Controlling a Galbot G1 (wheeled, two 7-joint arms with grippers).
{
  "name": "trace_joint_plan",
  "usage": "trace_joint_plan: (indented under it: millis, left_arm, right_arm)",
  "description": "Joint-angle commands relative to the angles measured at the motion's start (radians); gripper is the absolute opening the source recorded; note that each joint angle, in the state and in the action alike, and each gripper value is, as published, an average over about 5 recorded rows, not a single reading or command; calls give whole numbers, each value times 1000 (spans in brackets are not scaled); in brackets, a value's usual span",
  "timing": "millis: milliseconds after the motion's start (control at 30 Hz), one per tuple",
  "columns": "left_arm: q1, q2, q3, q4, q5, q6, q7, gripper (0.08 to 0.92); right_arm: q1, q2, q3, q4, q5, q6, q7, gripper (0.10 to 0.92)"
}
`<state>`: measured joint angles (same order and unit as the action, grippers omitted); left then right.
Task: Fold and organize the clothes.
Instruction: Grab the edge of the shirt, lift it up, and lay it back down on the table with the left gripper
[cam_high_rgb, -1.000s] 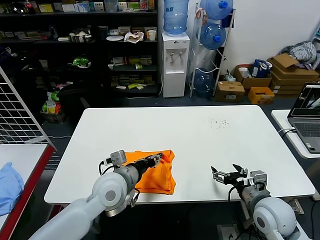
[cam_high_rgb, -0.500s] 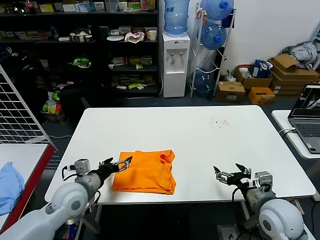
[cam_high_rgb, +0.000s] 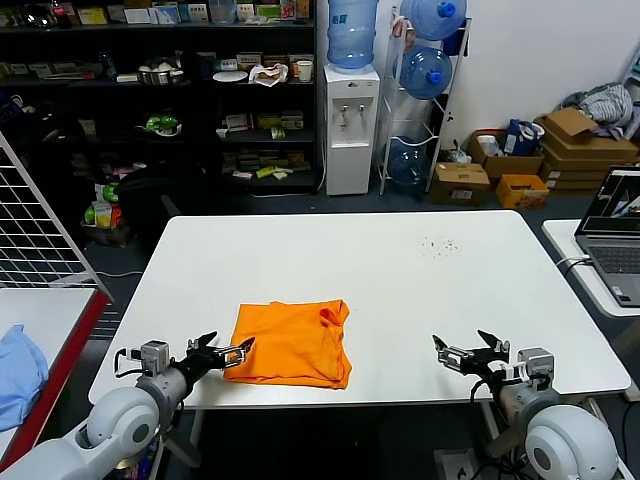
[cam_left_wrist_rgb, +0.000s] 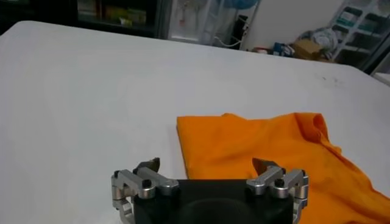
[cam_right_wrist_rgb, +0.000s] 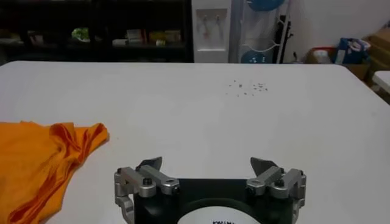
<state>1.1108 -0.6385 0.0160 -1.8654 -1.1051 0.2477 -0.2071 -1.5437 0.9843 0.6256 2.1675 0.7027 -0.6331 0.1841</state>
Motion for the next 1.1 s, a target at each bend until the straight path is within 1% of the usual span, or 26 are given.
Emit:
trace_joint_plan:
  millis: [33, 233, 467, 567, 1100]
  left_arm:
    - [12, -45, 6, 39, 47, -12, 35, 921]
    - [-11, -68, 18, 60, 43, -11, 19, 921]
    - [-35, -73, 41, 71, 31, -3, -6, 917]
    - [-44, -77, 49, 77, 30, 0, -12, 880]
    - [-50, -97, 56, 76, 15, -2, -33, 411]
  right_arm:
    - [-6, 0, 3, 0, 0, -2, 3, 921]
    - [-2, -1, 0, -6, 0, -2, 3, 921]
    - [6, 0, -7, -16, 0, -2, 4, 921]
    - [11, 2, -12, -20, -1, -2, 4, 921]
    - [20, 0, -15, -30, -1, -2, 4, 921]
